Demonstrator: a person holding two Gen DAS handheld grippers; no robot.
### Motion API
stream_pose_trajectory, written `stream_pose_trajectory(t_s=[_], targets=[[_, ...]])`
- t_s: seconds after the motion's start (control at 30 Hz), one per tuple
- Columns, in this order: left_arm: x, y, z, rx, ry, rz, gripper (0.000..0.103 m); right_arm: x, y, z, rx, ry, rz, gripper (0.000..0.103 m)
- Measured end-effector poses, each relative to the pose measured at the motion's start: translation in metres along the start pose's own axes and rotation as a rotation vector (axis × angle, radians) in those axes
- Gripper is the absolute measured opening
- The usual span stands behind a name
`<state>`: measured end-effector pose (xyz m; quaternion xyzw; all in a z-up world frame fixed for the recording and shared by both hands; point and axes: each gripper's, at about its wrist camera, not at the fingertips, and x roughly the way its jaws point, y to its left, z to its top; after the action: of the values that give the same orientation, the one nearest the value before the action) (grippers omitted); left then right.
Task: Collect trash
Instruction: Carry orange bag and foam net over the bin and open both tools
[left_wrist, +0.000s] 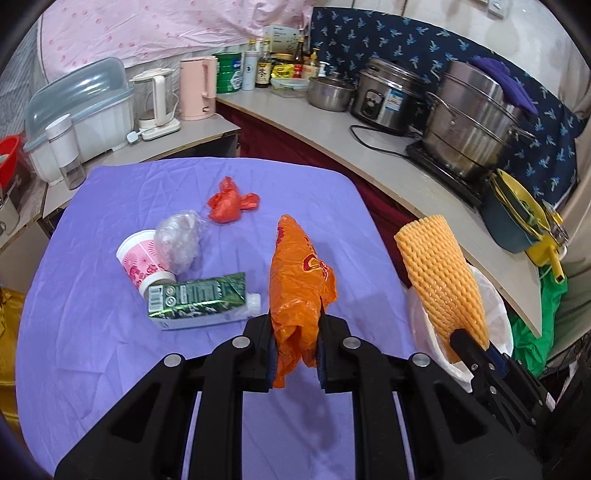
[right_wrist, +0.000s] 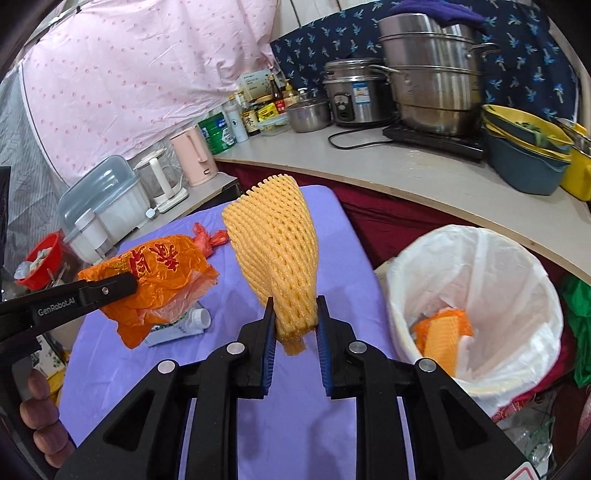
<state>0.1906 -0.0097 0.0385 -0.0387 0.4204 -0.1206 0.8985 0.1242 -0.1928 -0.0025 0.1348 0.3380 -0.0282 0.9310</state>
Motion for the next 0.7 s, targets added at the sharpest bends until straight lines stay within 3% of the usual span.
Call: stream_pose_trajectory(t_s=[0.3, 0.7], targets=[[-0.012, -0.047, -0.018, 0.078, 0.004, -0.042, 0.015, -0.048, -0.043, -0.021, 0.024, -0.029, -0.099, 0.019], [-0.014, -0.122, -0.038, 0.184, 0.018, -0.114, 0.015, -0.077, -0.113, -0.037, 0.127, -0.04, -0.197, 0.019]])
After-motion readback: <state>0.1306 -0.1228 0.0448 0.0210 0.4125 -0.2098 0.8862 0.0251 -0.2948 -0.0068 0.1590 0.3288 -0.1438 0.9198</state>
